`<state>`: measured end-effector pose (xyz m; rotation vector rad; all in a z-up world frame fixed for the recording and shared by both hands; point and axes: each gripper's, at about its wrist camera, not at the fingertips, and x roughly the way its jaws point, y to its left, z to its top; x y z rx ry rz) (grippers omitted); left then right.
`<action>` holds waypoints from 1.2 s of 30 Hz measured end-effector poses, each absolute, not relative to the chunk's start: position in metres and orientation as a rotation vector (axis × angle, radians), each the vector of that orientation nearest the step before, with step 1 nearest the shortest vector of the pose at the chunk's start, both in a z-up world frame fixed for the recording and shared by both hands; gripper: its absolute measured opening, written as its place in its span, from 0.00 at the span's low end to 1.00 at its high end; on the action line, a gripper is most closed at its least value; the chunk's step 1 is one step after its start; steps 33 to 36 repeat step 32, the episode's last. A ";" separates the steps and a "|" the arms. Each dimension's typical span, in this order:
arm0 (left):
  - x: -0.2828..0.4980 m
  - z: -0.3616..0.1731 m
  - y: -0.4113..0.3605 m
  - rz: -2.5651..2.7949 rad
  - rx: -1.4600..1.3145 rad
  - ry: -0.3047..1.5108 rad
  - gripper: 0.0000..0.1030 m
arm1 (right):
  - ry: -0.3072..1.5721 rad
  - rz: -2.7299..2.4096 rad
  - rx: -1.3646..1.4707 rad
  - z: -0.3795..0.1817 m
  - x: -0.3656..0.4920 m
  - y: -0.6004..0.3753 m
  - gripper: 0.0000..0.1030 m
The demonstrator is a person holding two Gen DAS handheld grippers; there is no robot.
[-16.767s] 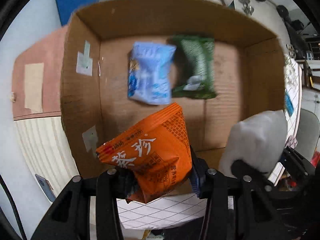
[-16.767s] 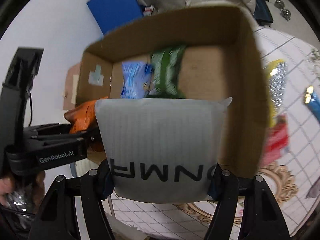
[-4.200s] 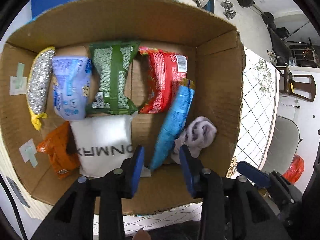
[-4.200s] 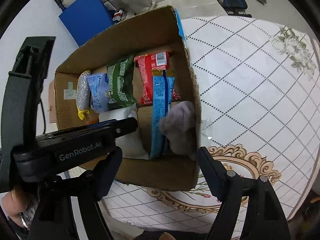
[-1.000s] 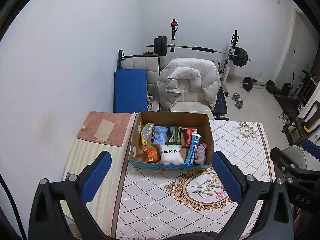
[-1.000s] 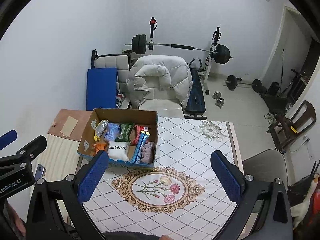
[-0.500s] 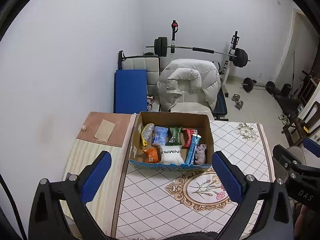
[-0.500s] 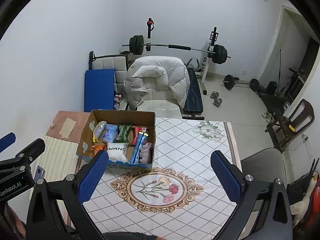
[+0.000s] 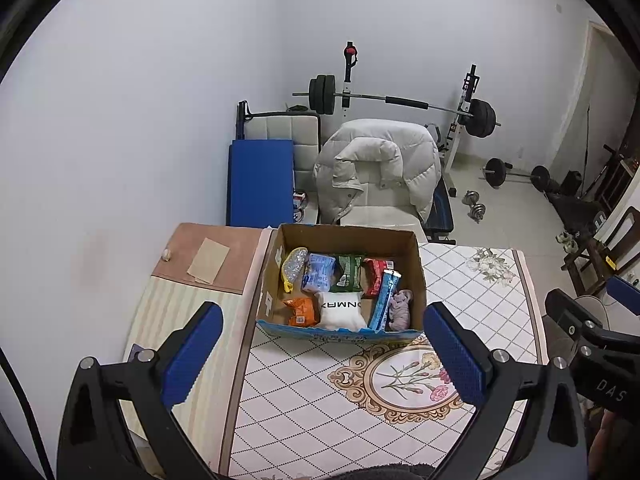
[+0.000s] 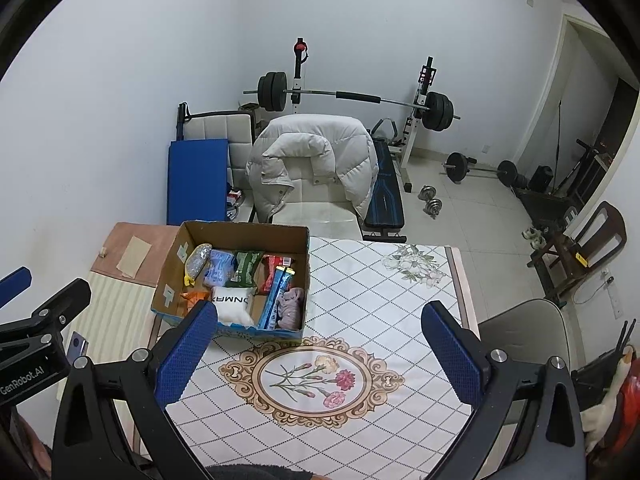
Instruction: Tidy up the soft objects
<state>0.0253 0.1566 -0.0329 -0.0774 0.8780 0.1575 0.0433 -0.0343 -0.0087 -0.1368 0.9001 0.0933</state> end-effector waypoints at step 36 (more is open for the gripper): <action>0.025 -0.027 0.149 0.175 -0.089 0.878 1.00 | 0.898 0.110 -0.151 0.000 0.045 -0.032 1.00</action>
